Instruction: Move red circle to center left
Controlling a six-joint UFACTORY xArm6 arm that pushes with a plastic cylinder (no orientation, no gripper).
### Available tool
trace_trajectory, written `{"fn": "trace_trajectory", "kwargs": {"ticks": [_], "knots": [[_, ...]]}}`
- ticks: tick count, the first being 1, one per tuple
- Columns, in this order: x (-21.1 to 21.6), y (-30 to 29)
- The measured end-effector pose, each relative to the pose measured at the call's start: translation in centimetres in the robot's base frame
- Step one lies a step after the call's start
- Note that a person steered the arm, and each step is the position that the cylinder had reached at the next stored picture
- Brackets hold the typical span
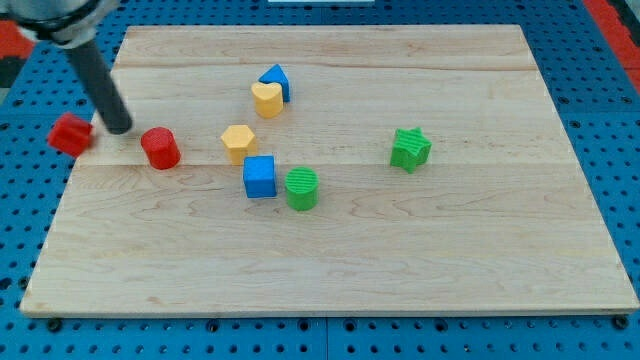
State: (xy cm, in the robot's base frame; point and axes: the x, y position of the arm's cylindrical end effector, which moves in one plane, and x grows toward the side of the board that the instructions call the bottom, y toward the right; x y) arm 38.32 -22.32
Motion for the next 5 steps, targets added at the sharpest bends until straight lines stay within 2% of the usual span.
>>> {"fn": "trace_trajectory", "kwargs": {"ticks": [1, 2, 3, 4, 5], "knots": [[-7.1, -0.5], [-4.2, -3.3], [-3.8, 8.3], [1.5, 9.6], [4.9, 5.6]]}}
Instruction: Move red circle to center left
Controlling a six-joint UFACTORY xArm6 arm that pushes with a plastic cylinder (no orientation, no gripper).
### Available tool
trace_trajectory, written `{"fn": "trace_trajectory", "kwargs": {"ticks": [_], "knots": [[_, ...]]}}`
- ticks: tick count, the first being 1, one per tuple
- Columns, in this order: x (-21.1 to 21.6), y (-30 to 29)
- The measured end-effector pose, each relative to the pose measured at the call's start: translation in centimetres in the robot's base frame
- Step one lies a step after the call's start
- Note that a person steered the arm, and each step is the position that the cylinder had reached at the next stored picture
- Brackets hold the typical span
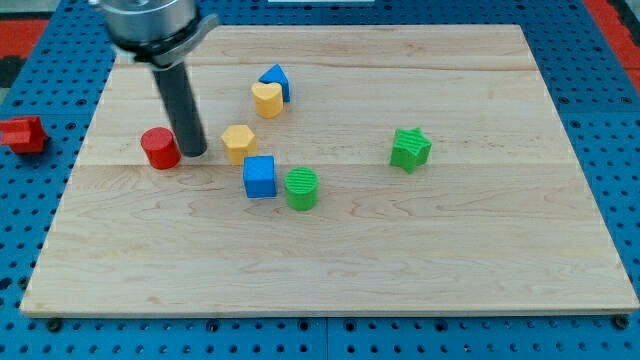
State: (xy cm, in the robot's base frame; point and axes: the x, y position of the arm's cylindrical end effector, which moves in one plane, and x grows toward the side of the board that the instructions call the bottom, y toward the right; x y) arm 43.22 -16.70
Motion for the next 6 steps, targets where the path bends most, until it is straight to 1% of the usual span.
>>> {"fn": "trace_trajectory", "kwargs": {"ticks": [1, 2, 3, 4, 5, 6], "knots": [[0.1, -2.2], [1.5, -3.4], [2.9, -6.1], [-1.7, -6.6], [-3.8, -4.1], [-9.5, 3.8]]}}
